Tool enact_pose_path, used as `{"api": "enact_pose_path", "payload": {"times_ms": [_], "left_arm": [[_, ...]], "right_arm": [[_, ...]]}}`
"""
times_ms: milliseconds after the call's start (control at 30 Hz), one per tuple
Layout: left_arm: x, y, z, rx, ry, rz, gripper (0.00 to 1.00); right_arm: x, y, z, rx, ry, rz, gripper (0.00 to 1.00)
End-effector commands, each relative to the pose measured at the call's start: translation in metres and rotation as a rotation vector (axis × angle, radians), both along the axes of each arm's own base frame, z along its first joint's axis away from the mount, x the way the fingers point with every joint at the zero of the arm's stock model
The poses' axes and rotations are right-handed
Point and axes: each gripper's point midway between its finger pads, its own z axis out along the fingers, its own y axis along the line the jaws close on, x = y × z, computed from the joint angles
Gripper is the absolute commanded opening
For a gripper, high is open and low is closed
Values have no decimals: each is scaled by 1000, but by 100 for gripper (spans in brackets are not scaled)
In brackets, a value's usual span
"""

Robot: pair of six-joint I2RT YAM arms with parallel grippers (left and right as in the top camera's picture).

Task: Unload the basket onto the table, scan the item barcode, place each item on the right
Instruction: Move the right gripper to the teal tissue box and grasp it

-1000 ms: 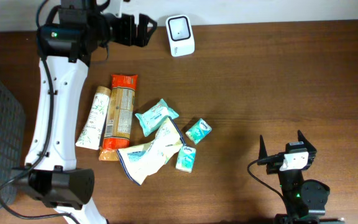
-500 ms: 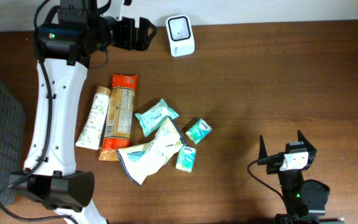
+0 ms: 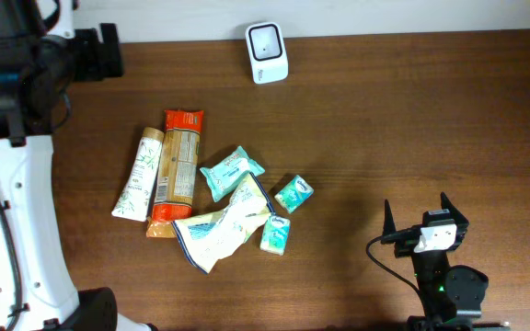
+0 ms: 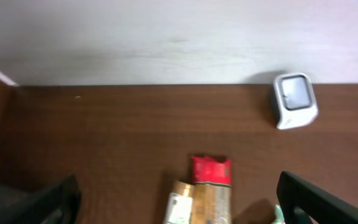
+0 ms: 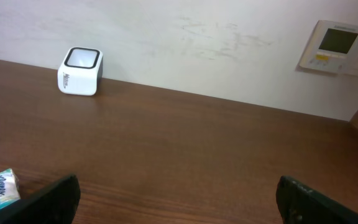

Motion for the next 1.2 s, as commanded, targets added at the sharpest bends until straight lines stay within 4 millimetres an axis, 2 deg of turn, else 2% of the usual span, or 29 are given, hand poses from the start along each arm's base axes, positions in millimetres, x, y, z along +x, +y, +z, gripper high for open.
{"api": "enact_pose_path", "payload": {"times_ms": [0, 100, 200, 267, 367, 467, 633, 767, 800, 900, 967, 1100, 1167], "left_arm": [[-3, 4, 8, 17, -18, 6, 99], [-5, 4, 6, 16, -7, 5, 99], [-5, 4, 6, 16, -7, 5, 99], [-5, 4, 6, 16, -7, 6, 99], [-5, 3, 6, 16, -7, 5, 99], [-5, 3, 6, 16, -7, 5, 99], [-5, 3, 6, 16, -7, 5, 99], [-5, 4, 6, 16, -7, 5, 99], [-5, 3, 6, 16, -7, 5, 99], [-5, 3, 6, 16, -7, 5, 99], [-5, 3, 6, 16, -7, 5, 99], [-5, 3, 6, 16, -7, 5, 99], [-5, 3, 6, 16, -7, 5, 99]], "right_arm": [[0, -1, -3, 0, 2, -1, 99], [0, 1, -2, 1, 0, 7, 99], [-1, 15, 2, 20, -15, 91, 99], [-5, 31, 25, 84, -74, 183, 99], [-9, 38, 47, 123, -39, 218, 99], [-4, 43, 71, 146, 64, 247, 99], [24, 43, 109, 219, 382, 241, 98], [42, 65, 127, 316, 583, 369, 99], [47, 74, 125, 347, 612, 428, 98], [68, 80, 101, 398, 691, 473, 99], [83, 89, 82, 466, 759, 527, 90], [112, 109, 37, 578, 906, 489, 83], [130, 121, 15, 537, 992, 429, 80]]}}
